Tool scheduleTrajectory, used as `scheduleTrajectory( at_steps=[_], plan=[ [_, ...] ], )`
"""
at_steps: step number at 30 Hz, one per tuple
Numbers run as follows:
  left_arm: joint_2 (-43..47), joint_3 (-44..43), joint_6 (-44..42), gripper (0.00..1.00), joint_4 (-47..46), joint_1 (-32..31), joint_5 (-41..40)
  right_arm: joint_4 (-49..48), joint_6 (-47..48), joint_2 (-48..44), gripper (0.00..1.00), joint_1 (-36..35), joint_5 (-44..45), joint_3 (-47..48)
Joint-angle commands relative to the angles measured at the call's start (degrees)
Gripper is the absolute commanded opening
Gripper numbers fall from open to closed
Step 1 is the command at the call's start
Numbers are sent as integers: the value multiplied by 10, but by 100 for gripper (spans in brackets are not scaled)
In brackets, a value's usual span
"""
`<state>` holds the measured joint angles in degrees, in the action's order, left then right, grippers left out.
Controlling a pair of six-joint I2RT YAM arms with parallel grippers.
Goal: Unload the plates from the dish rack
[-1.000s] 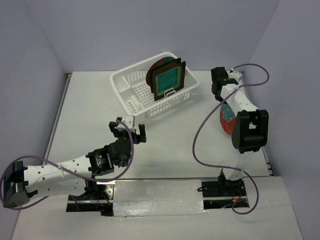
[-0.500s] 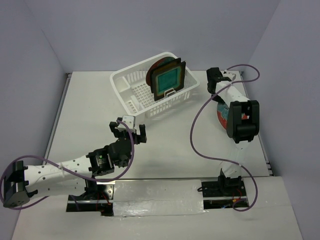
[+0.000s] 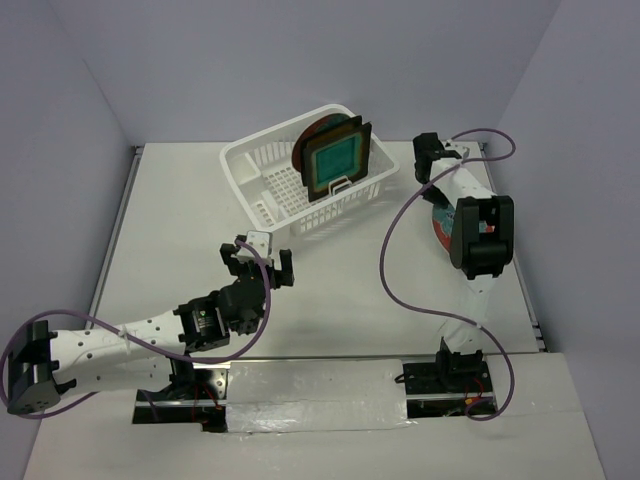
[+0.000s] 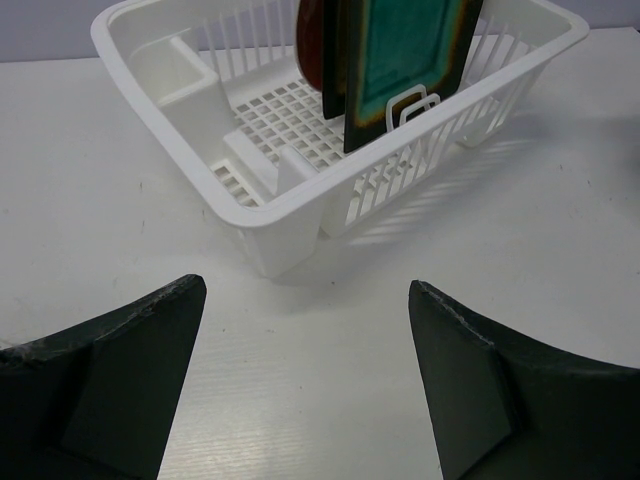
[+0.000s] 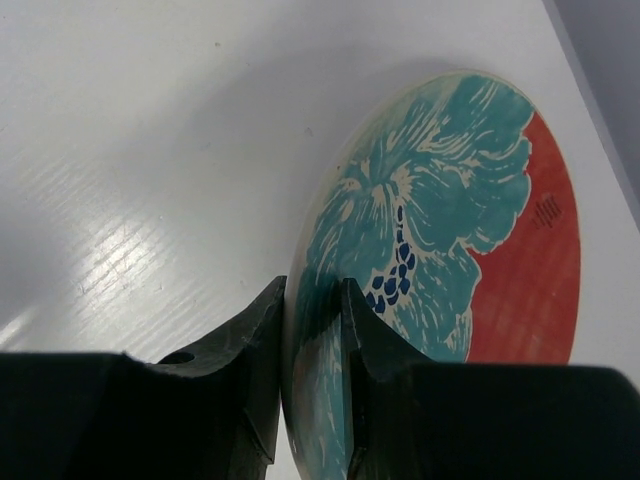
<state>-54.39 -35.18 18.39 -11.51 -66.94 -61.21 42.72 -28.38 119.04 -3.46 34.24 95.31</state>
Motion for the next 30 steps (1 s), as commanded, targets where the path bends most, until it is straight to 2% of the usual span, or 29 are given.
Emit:
scheduleTrajectory(
  at_steps=[1, 5, 9, 13, 23, 27, 30],
  plan=[
    [3, -19, 7, 95, -18, -3, -1, -59, -75, 36, 24, -3, -158, 16],
    [6, -19, 8, 95, -17, -3, 1, -63, -71, 41, 32, -3, -174, 16],
    [7, -19, 8, 95, -17, -3, 0, -63, -72, 49, 35, -2, -186, 19],
    [6, -19, 8, 95, -17, -3, 0, -59, -70, 54, 44, -1, -195, 25],
    [10, -16, 5, 95, -20, -3, -1, -69, -56, 35, 46, 2, -213, 21],
    [9, -14, 2, 95, -25, -3, 0, -69, -36, -27, 46, 2, -218, 17],
    [19, -2, -26, 95, -52, -3, 44, -62, -14, -74, 47, 2, -236, 22]
  ],
)
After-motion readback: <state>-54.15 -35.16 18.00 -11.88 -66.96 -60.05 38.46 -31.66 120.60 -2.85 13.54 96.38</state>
